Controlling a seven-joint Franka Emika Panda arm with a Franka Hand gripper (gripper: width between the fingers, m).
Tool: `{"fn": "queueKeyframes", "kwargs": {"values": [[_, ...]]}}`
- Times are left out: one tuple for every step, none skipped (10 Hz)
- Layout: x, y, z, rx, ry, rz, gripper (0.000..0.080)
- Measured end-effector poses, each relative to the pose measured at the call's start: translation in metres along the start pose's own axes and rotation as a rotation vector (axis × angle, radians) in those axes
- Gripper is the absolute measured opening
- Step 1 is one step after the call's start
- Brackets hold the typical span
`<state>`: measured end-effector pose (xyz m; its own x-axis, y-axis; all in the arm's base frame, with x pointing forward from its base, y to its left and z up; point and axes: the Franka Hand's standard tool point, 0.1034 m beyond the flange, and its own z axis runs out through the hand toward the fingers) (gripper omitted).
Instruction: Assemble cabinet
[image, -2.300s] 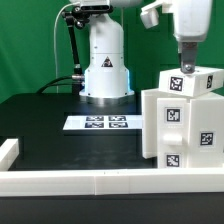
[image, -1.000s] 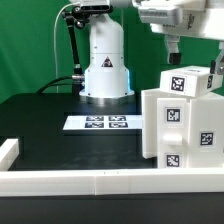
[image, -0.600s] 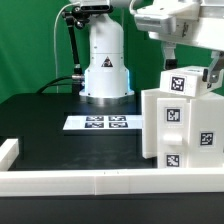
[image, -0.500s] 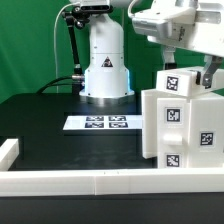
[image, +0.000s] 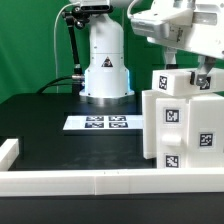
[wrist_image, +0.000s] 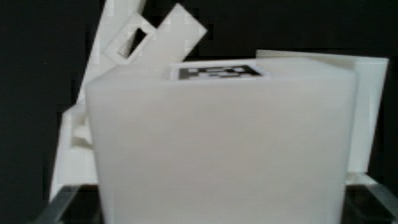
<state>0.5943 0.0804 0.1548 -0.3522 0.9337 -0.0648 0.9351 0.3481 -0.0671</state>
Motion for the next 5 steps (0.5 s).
{"fn": "queueKeyframes", "kwargs": {"values": [[-0.0004,-0.0001,0.0001,0.0,-0.001,0.035,0.0561],[-0.0011,-0.0003,0.0001,0.001,-0.003,0.041,0.0561],[-0.0007,-0.0008,0.0001,0.003,-0.002,0.095,0.0561],[-0.0002,-0.0014,0.0001,0.006,-0.002,0.216,0.0561],[0.0001,-0.0022,0.0003,0.01,-0.002,0.256,0.0563]]}}
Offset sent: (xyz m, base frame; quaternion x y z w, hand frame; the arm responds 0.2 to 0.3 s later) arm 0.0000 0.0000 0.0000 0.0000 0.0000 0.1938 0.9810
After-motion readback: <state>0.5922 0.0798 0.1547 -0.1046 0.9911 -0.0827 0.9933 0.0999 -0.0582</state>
